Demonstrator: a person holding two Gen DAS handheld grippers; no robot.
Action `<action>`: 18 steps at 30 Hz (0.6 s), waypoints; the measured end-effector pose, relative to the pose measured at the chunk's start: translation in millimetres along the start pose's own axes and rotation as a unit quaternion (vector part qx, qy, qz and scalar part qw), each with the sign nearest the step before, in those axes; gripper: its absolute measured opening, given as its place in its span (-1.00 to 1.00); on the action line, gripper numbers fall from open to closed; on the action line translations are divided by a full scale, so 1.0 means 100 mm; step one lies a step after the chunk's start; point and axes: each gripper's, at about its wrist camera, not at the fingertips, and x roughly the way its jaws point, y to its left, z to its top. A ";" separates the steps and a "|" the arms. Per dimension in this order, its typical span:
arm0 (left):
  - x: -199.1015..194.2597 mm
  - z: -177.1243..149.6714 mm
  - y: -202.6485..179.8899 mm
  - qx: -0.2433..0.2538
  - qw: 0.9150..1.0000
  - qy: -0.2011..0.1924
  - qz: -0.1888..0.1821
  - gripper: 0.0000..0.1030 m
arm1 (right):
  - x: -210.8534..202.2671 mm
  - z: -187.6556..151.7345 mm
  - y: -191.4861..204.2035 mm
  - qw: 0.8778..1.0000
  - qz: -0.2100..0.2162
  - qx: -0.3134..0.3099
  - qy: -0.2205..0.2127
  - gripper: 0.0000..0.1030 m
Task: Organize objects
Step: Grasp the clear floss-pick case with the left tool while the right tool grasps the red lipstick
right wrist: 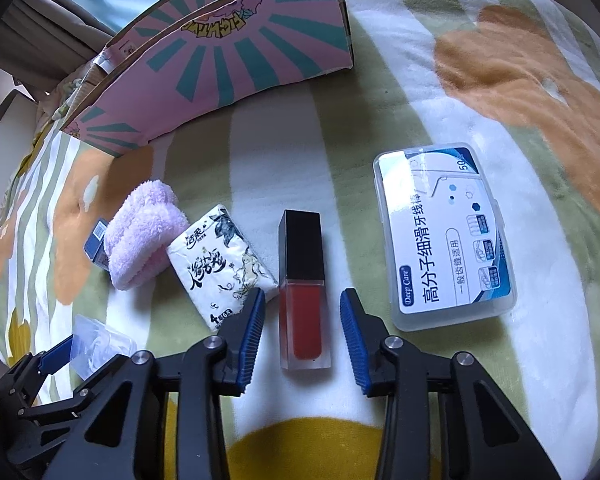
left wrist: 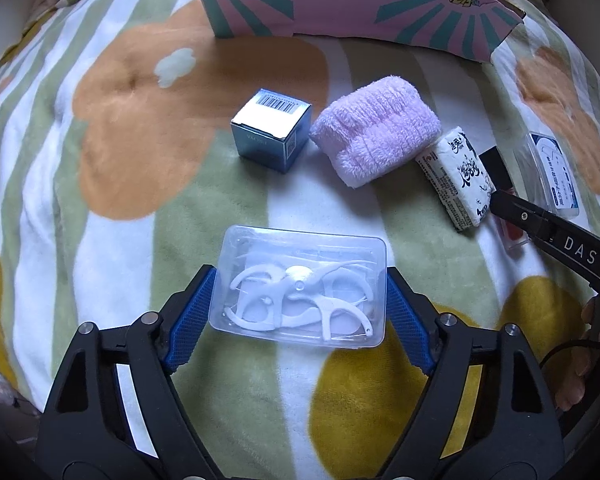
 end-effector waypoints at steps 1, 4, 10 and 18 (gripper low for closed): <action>0.01 0.01 0.00 -0.002 1.000 0.000 -0.001 0.55 | 0.01 0.01 0.00 1.000 0.000 0.000 -0.001 -0.30; 0.03 0.04 -0.02 -0.004 1.000 -0.001 -0.001 0.54 | 0.03 0.03 -0.01 1.000 0.004 0.001 -0.003 -0.35; 0.07 0.06 -0.05 -0.001 1.000 -0.006 -0.002 0.54 | 0.04 0.03 -0.12 0.999 0.020 0.027 -0.008 -0.41; 0.07 0.08 -0.04 -0.003 1.000 -0.008 -0.003 0.53 | 0.02 -0.01 -0.20 0.999 0.020 0.030 -0.007 -0.48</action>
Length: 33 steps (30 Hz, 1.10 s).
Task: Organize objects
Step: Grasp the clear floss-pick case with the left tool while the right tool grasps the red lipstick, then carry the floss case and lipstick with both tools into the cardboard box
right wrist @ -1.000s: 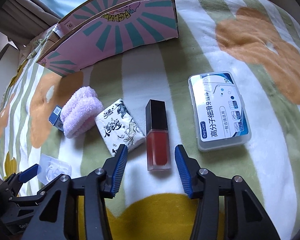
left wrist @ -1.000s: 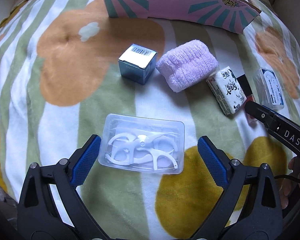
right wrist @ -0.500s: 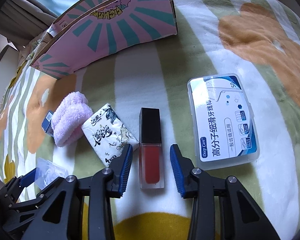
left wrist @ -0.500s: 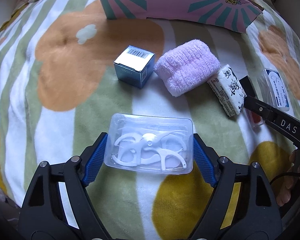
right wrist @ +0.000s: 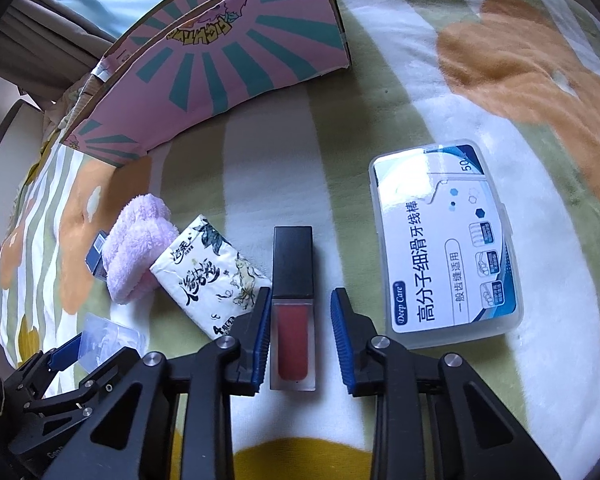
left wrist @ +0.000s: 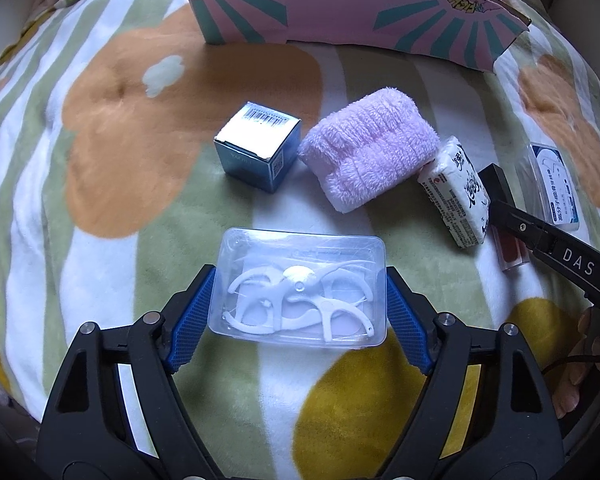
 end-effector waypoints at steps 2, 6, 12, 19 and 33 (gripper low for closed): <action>0.00 0.01 -0.02 0.001 1.000 -0.001 -0.001 0.53 | 0.01 0.00 0.00 1.000 -0.005 -0.004 0.002 -0.48; -0.01 0.04 -0.02 0.002 1.000 -0.002 -0.003 0.52 | 0.00 -0.01 0.01 1.000 -0.008 -0.015 0.004 -0.65; -0.10 0.10 -0.05 0.006 1.000 -0.008 -0.010 0.52 | -0.11 -0.06 -0.02 1.000 -0.019 -0.020 0.005 -0.65; -0.34 0.26 -0.11 0.004 1.000 -0.024 -0.015 0.52 | -0.38 -0.03 -0.03 0.999 -0.025 -0.021 -0.007 -0.65; -1.59 0.89 0.16 -0.010 0.996 -0.088 -0.019 0.52 | -1.28 0.72 0.96 0.994 -0.038 -0.057 -0.081 -0.65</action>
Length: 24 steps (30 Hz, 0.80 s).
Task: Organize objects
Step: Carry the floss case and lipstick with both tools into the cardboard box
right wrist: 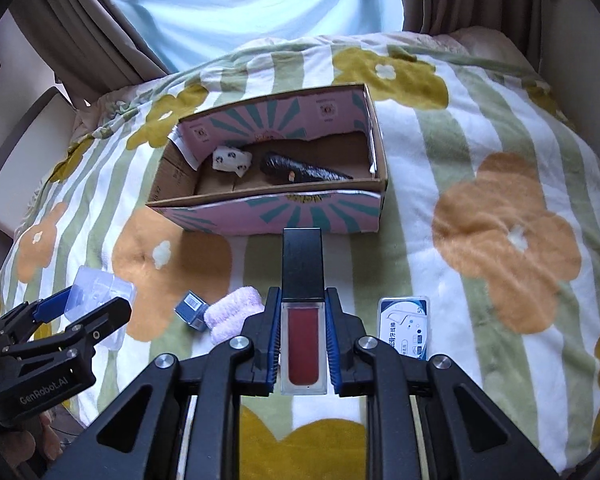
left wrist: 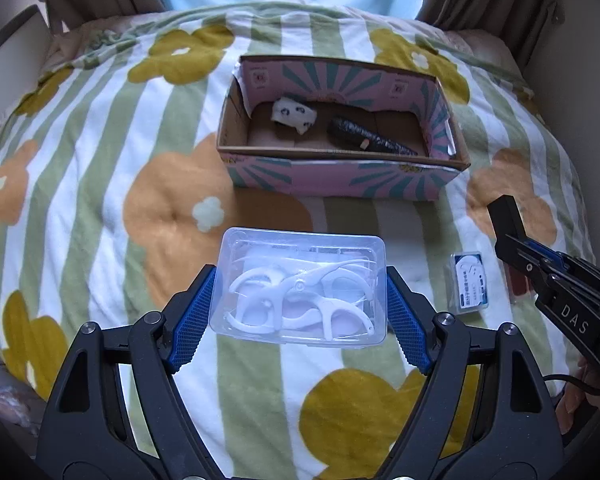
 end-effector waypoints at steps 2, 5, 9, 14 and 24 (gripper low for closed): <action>-0.15 0.09 0.03 0.000 1.000 -0.001 0.005 0.52 | -0.16 0.05 0.06 1.000 0.000 -0.003 -0.003 -0.65; -0.33 0.15 0.10 -0.007 1.000 0.005 0.003 0.52 | -0.39 0.12 0.18 1.000 -0.004 -0.013 -0.009 -0.65; -0.48 0.18 0.15 -0.005 1.000 -0.004 -0.004 0.52 | -0.64 0.16 0.29 1.000 -0.002 -0.021 -0.019 -0.65; -0.58 0.25 0.16 0.001 1.000 -0.017 -0.010 0.52 | -0.74 0.19 0.35 0.999 -0.001 -0.016 -0.028 -0.65; -0.62 0.36 0.13 0.009 1.000 -0.027 -0.010 0.52 | -0.76 0.21 0.37 0.999 0.001 -0.014 -0.034 -0.65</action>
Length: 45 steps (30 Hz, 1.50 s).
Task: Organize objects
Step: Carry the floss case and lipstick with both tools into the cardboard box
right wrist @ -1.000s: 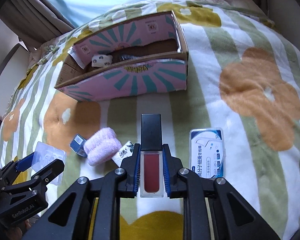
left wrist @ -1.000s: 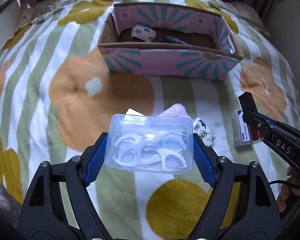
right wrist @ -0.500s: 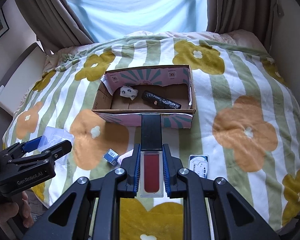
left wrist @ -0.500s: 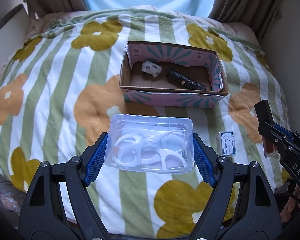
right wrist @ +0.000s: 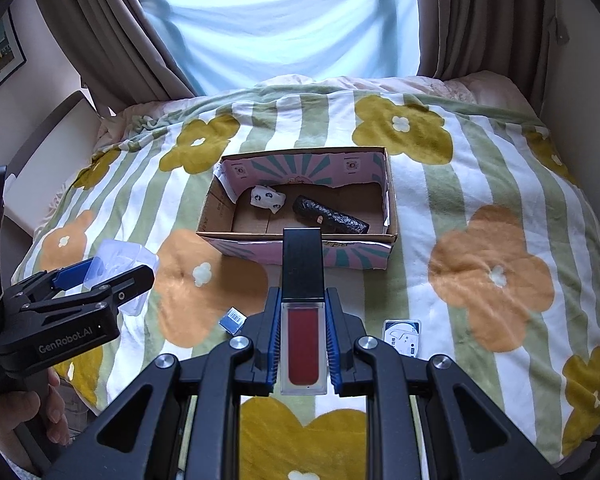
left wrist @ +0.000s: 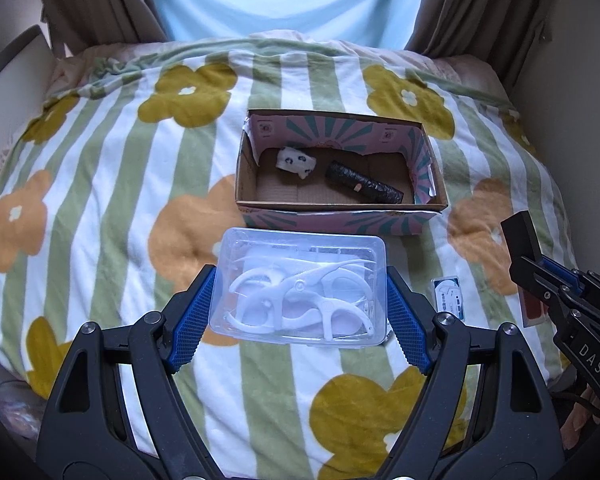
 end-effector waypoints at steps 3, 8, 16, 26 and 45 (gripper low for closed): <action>0.01 0.07 0.00 -0.002 1.000 0.000 -0.003 0.52 | 0.01 0.04 -0.01 1.000 0.002 0.004 -0.001 -0.65; 0.05 0.32 0.03 0.003 1.000 -0.007 -0.006 0.52 | 0.02 0.24 -0.07 1.000 -0.001 0.015 -0.013 -0.65; 0.38 0.86 0.15 0.012 1.000 0.000 -0.010 0.52 | 0.28 0.76 -0.20 1.000 -0.011 0.011 -0.015 -0.65; 1.38 1.39 0.23 0.048 0.997 0.054 -0.010 0.52 | 1.13 1.39 -0.18 0.998 -0.006 -0.060 0.022 -0.65; 3.08 1.31 -0.10 0.151 0.968 0.197 -0.037 0.52 | 3.06 1.55 0.03 0.954 0.076 -0.205 0.203 -0.65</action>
